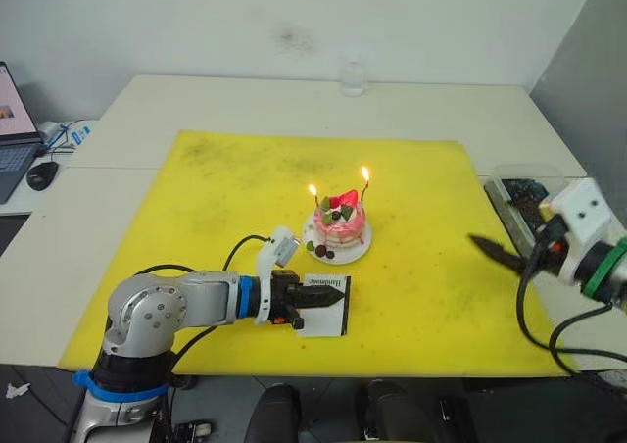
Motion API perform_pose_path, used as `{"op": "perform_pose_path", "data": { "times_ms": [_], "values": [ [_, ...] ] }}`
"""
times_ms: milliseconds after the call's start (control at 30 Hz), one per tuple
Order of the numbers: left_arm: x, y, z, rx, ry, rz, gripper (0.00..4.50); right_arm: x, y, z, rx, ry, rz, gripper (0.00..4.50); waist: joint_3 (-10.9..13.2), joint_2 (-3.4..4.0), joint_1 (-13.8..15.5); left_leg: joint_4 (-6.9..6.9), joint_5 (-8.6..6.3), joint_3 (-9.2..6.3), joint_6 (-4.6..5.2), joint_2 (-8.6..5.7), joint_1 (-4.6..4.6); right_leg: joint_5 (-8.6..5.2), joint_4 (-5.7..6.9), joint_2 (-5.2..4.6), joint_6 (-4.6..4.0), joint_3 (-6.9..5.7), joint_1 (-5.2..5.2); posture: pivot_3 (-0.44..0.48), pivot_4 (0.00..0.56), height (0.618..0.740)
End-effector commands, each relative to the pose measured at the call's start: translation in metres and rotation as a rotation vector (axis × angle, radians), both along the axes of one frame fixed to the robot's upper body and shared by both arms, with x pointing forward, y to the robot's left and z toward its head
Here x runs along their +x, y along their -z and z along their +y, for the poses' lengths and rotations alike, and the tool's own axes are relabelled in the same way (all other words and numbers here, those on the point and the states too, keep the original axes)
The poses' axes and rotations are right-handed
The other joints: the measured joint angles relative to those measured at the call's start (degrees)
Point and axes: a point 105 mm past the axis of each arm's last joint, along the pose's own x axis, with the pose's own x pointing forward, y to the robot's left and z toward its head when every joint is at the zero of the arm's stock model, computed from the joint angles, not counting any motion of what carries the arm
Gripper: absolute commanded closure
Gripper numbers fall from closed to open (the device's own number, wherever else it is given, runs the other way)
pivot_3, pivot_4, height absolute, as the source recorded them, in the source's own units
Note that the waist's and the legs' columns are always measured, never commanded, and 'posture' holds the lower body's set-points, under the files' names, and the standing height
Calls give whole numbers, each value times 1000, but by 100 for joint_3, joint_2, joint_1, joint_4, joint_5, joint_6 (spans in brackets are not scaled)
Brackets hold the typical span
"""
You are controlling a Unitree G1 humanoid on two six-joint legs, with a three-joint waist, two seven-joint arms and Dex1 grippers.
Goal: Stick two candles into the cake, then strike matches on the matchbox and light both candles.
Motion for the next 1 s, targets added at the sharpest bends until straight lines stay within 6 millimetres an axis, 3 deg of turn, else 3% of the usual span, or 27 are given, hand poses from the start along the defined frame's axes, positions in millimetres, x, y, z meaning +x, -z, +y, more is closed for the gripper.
{"op": "perform_pose_path", "data": {
  "times_ms": [33, 133, 500, 767, 1000],
  "values": [
    [-3, 3, -3, 23, 16, 10, 4500, -21, -4, 30, 11, -157, 67, 30, 0, -2, 3, 1, 0, -2, 0, 0, 1, 1, 1, -1, 1, -2, 1, 0, 150, 740],
    [-7, 7, -2, 58, 40, 11, 3766, -28, 2, 37, -12, -200, 125, 0, 0, -2, 14, 3, 0, -7, 0, -4, 2, 4, 1, -1, 2, -5, 4, 0, 150, 740],
    [-7, 1, -1, 89, 85, -53, 97, -34, 8, 40, -66, -232, 174, 0, 0, -2, 18, 1, 0, -5, 0, -6, -2, 2, -4, -7, 0, -5, 0, 0, 150, 740],
    [-12, -26, 20, 161, 117, -151, 27, -35, -2, 36, -110, -261, 153, 0, 3, -6, 10, 1, 0, -4, 0, -4, -3, 2, -4, -7, 0, -3, -4, 0, 150, 740],
    [-9, -44, 65, 311, 35, -264, 27, -31, -15, 25, -150, -279, 118, 0, 5, -8, 16, -5, -1, -2, -1, 0, -3, -3, -10, -19, -6, -5, -5, 0, 150, 740]
  ]
}}
